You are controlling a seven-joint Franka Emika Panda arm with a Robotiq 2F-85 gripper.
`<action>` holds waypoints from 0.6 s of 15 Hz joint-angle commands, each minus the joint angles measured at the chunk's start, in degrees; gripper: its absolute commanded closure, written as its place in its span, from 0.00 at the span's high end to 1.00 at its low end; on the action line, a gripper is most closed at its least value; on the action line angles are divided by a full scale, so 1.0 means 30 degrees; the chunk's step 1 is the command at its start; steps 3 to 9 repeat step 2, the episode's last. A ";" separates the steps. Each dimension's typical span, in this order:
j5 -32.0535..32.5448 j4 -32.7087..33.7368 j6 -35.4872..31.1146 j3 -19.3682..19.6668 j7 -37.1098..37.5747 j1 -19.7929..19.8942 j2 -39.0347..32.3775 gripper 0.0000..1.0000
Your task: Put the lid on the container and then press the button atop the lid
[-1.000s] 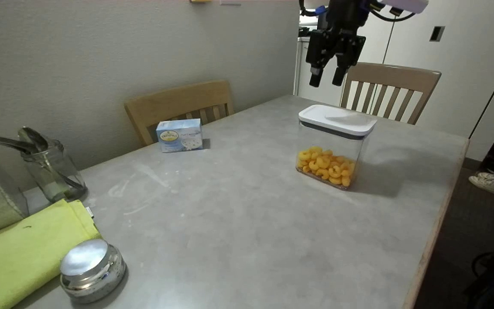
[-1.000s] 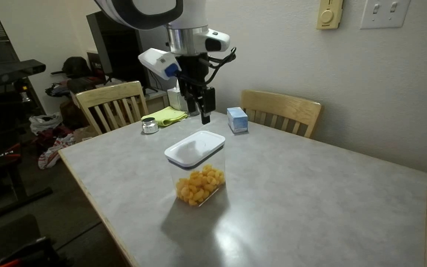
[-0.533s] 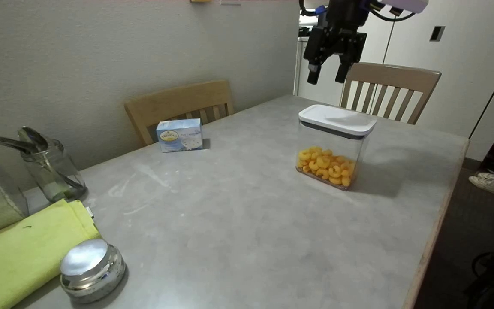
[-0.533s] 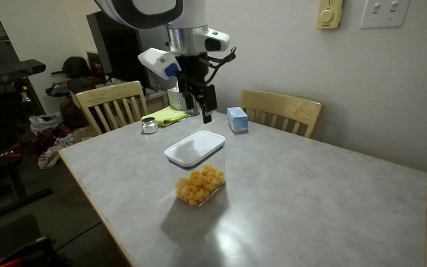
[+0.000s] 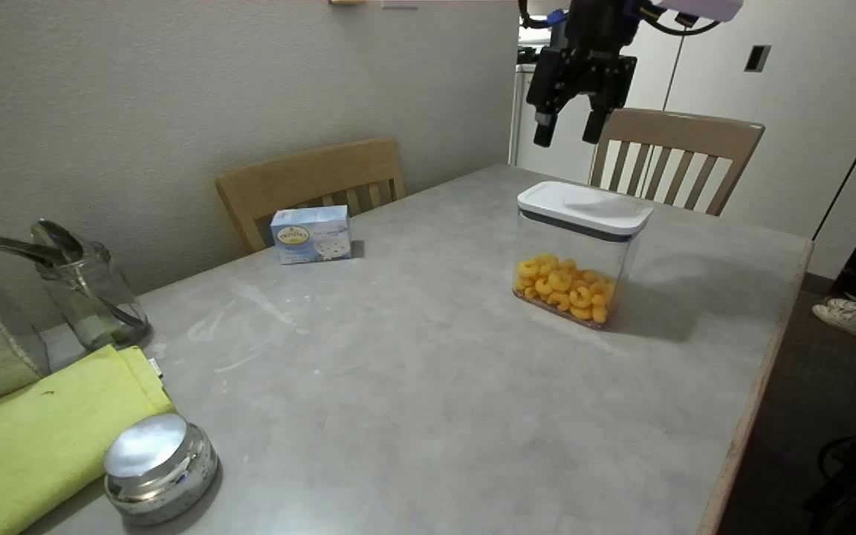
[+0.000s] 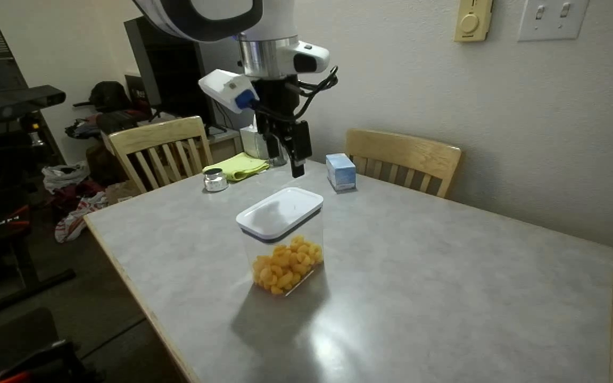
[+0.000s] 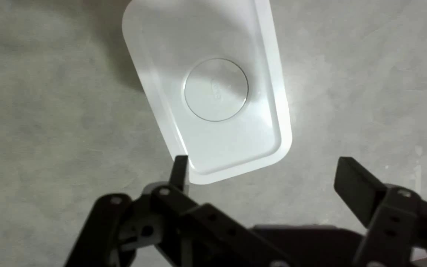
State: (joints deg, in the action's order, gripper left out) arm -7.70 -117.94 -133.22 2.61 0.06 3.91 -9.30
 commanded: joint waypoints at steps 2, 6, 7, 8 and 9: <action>0.0010 0.0027 0.0040 0.0013 0.0005 -0.0009 0.0001 1.00; 0.0010 0.0027 0.0040 0.0013 0.0005 -0.0009 0.0001 1.00; 0.0010 0.0027 0.0040 0.0013 0.0005 -0.0009 0.0001 1.00; 0.0010 0.0027 0.0040 0.0013 0.0005 -0.0009 0.0001 1.00; 0.0010 0.0027 0.0040 0.0013 0.0005 -0.0009 0.0001 1.00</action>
